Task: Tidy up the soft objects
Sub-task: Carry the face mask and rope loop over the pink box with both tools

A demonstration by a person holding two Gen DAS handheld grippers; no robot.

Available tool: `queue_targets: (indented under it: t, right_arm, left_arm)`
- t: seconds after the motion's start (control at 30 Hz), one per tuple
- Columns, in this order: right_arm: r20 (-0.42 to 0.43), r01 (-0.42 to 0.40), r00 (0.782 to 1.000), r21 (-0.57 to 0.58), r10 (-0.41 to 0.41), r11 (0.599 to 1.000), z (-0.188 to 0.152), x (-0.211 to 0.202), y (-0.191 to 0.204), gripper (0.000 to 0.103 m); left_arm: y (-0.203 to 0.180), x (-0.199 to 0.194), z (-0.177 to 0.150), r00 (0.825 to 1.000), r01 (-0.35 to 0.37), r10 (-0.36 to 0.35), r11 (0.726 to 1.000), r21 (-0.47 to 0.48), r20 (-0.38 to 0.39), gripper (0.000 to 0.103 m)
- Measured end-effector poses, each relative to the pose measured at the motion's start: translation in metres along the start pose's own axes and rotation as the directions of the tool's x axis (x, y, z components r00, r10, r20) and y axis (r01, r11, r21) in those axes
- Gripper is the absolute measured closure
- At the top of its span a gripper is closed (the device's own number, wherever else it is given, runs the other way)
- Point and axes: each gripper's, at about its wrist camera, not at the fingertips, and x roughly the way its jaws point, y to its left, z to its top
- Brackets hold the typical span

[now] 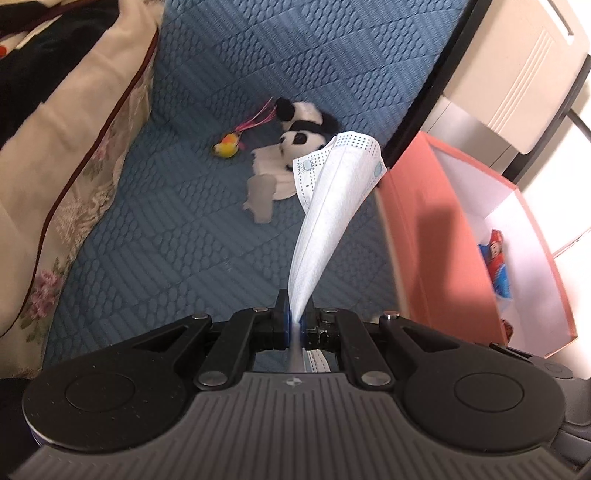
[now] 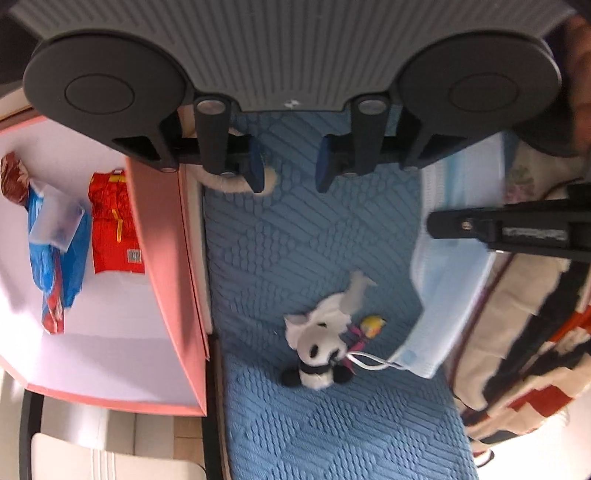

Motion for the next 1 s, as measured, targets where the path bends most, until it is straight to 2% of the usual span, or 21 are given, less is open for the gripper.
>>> queue_targets:
  t: [0.2,0.4,0.57,0.67,0.7,1.0]
  right_arm:
    - [-0.015,0.085,0.996,0.008,-0.085,0.996,-0.007,0.031,0.002,0.067]
    - [-0.037,0.176,0.984,-0.014,-0.176,0.984,-0.01,0.055,0.005,0.066]
    - [-0.036,0.161,0.986,-0.014,-0.162,0.987,-0.013,0.06,0.002,0.068]
    - [-0.043,0.122,0.991,-0.035,-0.124,0.992,-0.011,0.06,0.003,0.076]
    - [-0.048,0.111,0.992,-0.041,-0.113,0.993,-0.01,0.059,0.003,0.084]
    - [-0.005,0.032,0.999,-0.049,-0.032,0.998,0.005,0.028,0.008,0.086]
  left_arm:
    - [0.009,0.01,-0.005,1.0,0.002,-0.003,1.0,-0.015,-0.015,0.097]
    - [0.013,0.014,-0.007,1.0,-0.01,0.01,1.0,-0.022,-0.017,0.097]
    - [0.018,0.016,-0.008,1.0,-0.021,0.02,0.999,-0.038,-0.016,0.097]
    - [0.019,0.017,-0.008,1.0,-0.027,0.027,0.999,-0.044,-0.015,0.097]
    - [0.019,0.017,-0.008,1.0,-0.029,0.028,0.999,-0.046,-0.014,0.097]
    - [0.005,0.007,-0.007,0.999,-0.032,0.032,0.999,-0.028,0.013,0.097]
